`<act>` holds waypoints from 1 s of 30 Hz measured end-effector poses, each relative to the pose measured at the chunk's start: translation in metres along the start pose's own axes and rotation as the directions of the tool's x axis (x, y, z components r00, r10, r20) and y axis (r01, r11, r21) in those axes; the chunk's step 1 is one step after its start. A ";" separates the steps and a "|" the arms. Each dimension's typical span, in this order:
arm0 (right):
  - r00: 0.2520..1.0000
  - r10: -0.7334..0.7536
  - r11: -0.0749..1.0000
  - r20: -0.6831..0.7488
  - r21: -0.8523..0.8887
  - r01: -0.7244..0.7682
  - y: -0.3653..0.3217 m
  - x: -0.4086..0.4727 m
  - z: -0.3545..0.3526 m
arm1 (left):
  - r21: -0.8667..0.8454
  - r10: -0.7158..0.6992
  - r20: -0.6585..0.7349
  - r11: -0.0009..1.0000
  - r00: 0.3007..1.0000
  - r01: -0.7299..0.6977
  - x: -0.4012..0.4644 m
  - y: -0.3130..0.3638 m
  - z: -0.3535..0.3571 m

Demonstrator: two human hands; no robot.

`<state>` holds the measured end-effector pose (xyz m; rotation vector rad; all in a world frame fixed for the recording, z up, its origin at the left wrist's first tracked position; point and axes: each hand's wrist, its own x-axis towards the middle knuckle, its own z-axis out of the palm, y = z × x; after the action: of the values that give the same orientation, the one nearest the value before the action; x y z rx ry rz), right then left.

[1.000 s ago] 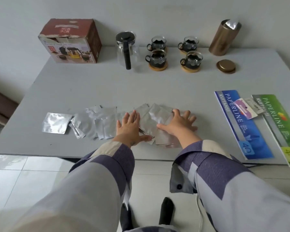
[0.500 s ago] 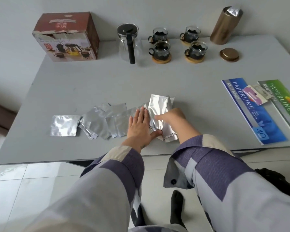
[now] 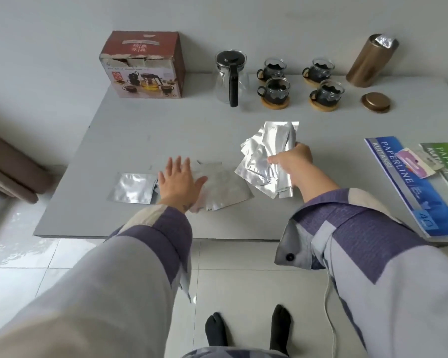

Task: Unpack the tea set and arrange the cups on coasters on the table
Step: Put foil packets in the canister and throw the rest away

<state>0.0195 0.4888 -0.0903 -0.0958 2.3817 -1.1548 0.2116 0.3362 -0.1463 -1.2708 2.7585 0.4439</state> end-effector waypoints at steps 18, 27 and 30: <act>0.979 0.054 0.968 0.195 -0.252 -0.003 0.022 -0.035 0.091 | -0.071 -0.305 0.016 0.950 0.952 0.305 -0.006 -0.069 -0.019; 0.968 0.083 0.984 0.238 -0.173 -0.042 0.030 -0.029 0.086 | -0.187 -0.262 0.151 0.939 0.953 0.287 0.010 -0.022 -0.013; 0.952 0.096 0.993 0.291 -0.092 -0.072 0.035 -0.027 0.080 | -0.105 -0.249 0.134 0.959 0.959 0.263 0.007 -0.017 -0.007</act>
<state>0.0848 0.4603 -0.1477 -0.1793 2.1443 -0.9332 0.2196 0.3183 -0.1444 -1.5493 2.4566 0.6503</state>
